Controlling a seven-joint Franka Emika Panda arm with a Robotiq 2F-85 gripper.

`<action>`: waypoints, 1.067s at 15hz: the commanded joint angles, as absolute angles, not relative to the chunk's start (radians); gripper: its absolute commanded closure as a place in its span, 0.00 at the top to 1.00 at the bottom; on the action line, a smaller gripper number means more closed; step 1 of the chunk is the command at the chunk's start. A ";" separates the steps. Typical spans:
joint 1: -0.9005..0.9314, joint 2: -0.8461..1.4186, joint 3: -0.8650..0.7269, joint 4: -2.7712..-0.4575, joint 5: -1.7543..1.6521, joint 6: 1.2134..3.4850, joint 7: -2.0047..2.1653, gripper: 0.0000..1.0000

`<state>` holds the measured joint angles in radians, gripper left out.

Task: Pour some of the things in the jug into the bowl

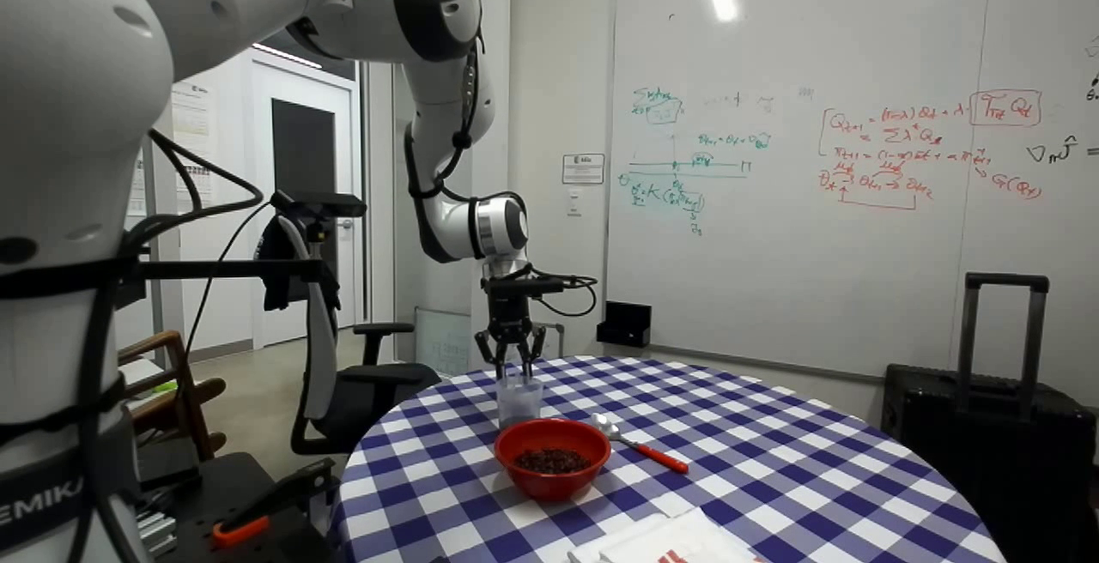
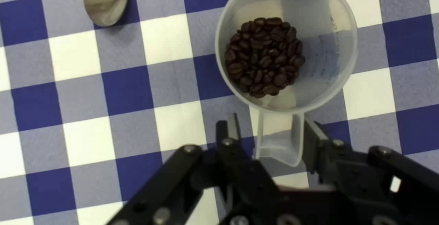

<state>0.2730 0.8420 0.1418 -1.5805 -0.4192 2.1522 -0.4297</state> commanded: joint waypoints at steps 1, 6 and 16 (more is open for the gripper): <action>0.285 0.867 0.135 -1.542 -0.428 2.121 -0.420 0.16; 0.284 0.858 0.133 -1.546 -0.432 2.121 -0.420 0.07; 0.213 0.745 0.188 -1.605 -0.390 2.124 -0.572 0.07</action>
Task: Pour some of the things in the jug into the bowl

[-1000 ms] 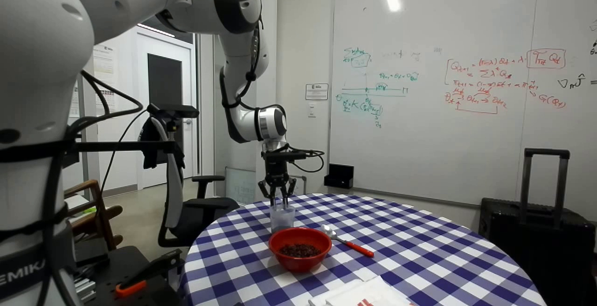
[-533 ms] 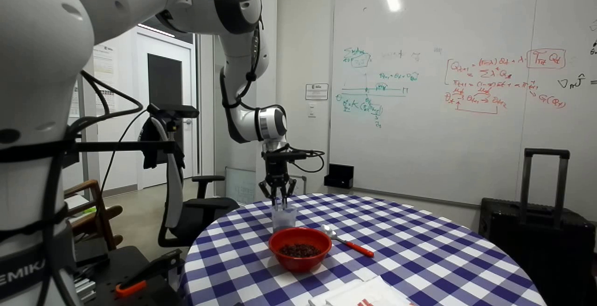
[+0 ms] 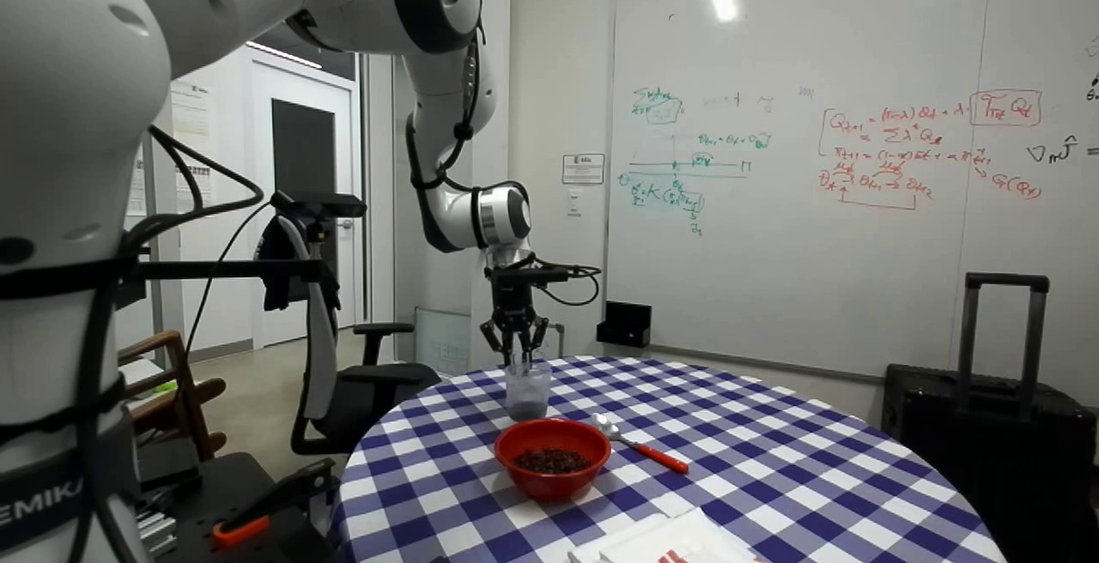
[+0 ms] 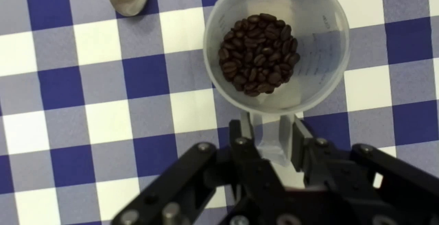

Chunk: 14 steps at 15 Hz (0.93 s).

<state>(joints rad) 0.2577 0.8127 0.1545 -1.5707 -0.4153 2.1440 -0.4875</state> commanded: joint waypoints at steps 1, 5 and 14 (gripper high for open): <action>0.194 0.722 0.198 -1.617 -0.375 2.124 -0.598 0.07; 0.100 0.625 0.240 -1.675 -0.259 2.129 -0.700 0.07; -0.080 0.401 0.290 -1.910 0.052 2.078 -1.215 0.07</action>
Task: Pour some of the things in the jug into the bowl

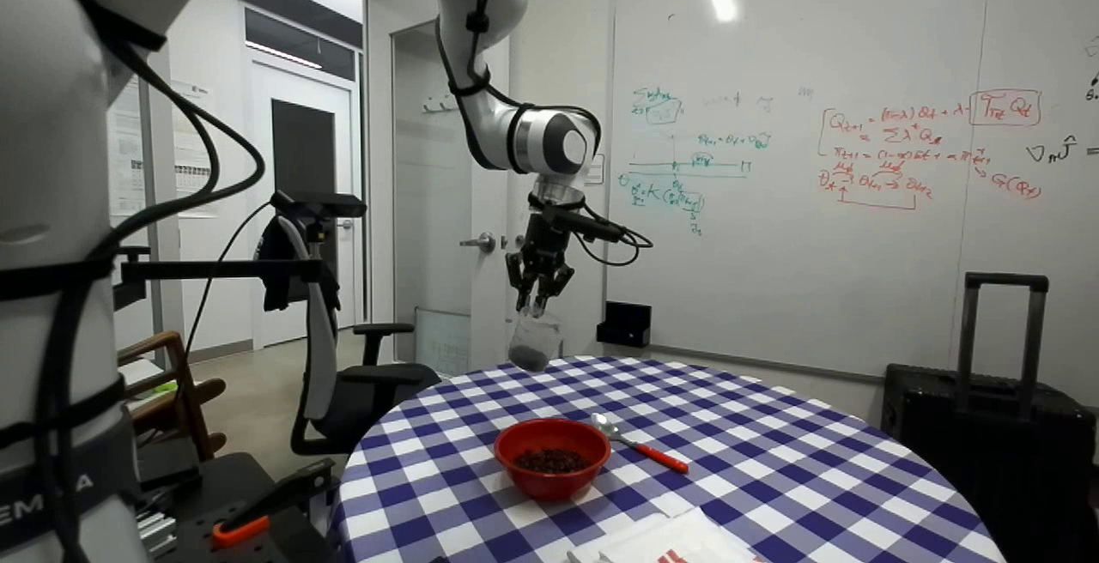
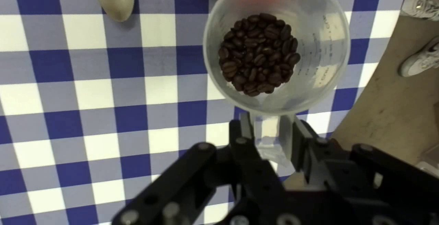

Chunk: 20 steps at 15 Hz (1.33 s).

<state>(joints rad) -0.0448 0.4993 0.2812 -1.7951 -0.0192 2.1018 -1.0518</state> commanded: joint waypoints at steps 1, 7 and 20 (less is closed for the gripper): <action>-0.084 0.378 0.283 -1.940 0.068 2.068 -1.266 0.07; -0.132 0.279 0.247 -2.084 0.231 2.037 -1.602 0.07; -0.218 0.354 0.074 -2.049 0.572 1.775 -2.070 0.07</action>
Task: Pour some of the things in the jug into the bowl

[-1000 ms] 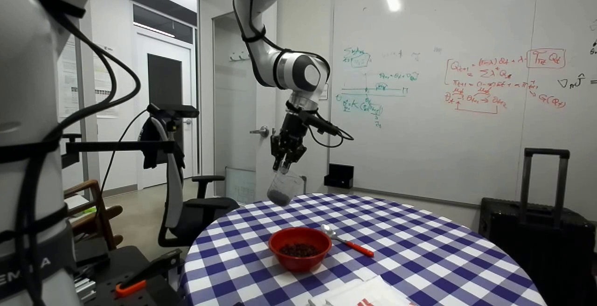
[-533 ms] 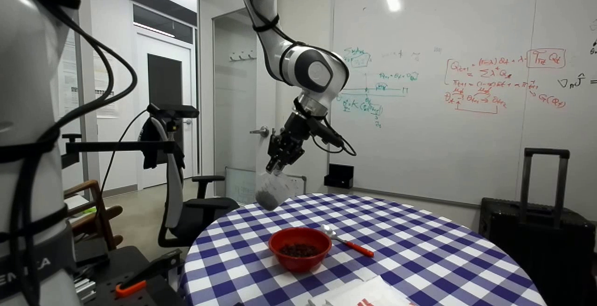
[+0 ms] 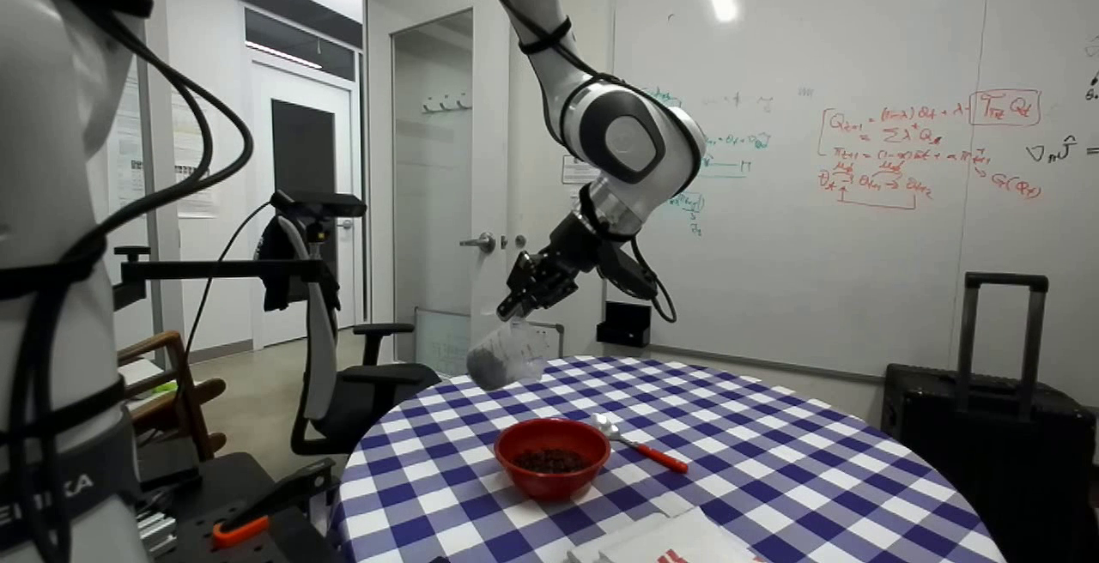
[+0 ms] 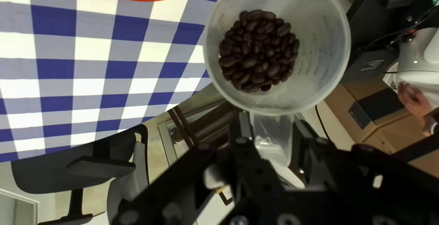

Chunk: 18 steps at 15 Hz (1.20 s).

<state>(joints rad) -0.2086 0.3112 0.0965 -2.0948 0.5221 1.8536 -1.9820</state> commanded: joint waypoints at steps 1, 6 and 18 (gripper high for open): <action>-0.220 0.371 0.067 -2.032 0.577 1.751 -2.095 0.07; -0.222 0.453 0.052 -1.947 0.573 1.685 -2.151 0.07; -0.295 0.719 0.063 -1.626 0.666 1.451 -2.132 0.07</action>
<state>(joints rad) -0.2634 0.6418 0.0599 -1.7267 0.6173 1.5512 -2.1257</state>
